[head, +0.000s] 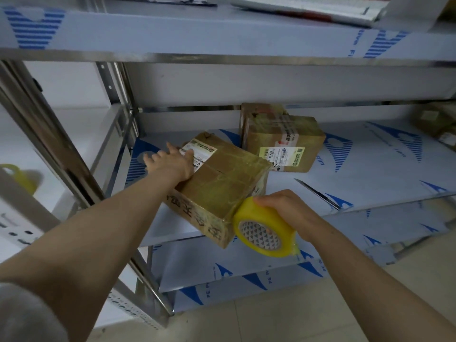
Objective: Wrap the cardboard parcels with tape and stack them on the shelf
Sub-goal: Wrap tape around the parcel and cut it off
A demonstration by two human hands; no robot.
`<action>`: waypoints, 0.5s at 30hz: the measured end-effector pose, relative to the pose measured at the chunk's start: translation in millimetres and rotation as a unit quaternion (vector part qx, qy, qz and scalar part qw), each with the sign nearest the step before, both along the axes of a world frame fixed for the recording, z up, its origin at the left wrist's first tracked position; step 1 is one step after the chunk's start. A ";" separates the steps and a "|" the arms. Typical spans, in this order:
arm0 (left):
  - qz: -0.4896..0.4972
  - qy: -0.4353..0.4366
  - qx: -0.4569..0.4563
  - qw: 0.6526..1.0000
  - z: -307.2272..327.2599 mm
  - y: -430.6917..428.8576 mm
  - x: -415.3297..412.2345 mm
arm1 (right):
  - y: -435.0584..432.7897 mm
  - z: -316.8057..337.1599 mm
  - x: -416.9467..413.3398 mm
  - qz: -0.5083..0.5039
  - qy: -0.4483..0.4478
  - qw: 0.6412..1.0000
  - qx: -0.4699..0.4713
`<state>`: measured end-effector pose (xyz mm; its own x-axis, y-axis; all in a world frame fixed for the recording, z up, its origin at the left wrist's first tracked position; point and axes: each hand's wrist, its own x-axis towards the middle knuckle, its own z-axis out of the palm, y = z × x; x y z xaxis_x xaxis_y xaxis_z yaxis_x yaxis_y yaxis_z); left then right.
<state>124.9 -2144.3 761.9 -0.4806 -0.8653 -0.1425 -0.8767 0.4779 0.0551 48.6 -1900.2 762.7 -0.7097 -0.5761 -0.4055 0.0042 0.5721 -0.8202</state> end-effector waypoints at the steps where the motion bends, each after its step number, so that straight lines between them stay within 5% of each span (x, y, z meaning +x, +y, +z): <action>1: -0.012 -0.007 -0.012 1.000 2.3 9.0 -2.6 | -0.3 -0.3 0.4 0.002 -0.001 1.000 -0.001; 6: -0.222 0.057 0.030 0.973 -20.4 100.4 -19.2 | 0.3 -0.5 -0.5 0.001 -0.006 1.000 -0.013; 12: -0.229 0.077 0.010 0.970 -23.3 100.5 -12.8 | -2.6 -3.9 2.2 -0.002 -0.007 1.000 -0.019; 15: -0.254 0.094 0.073 0.960 -20.1 97.0 -12.9 | -1.2 -5.4 0.3 -0.009 -0.010 1.000 -0.024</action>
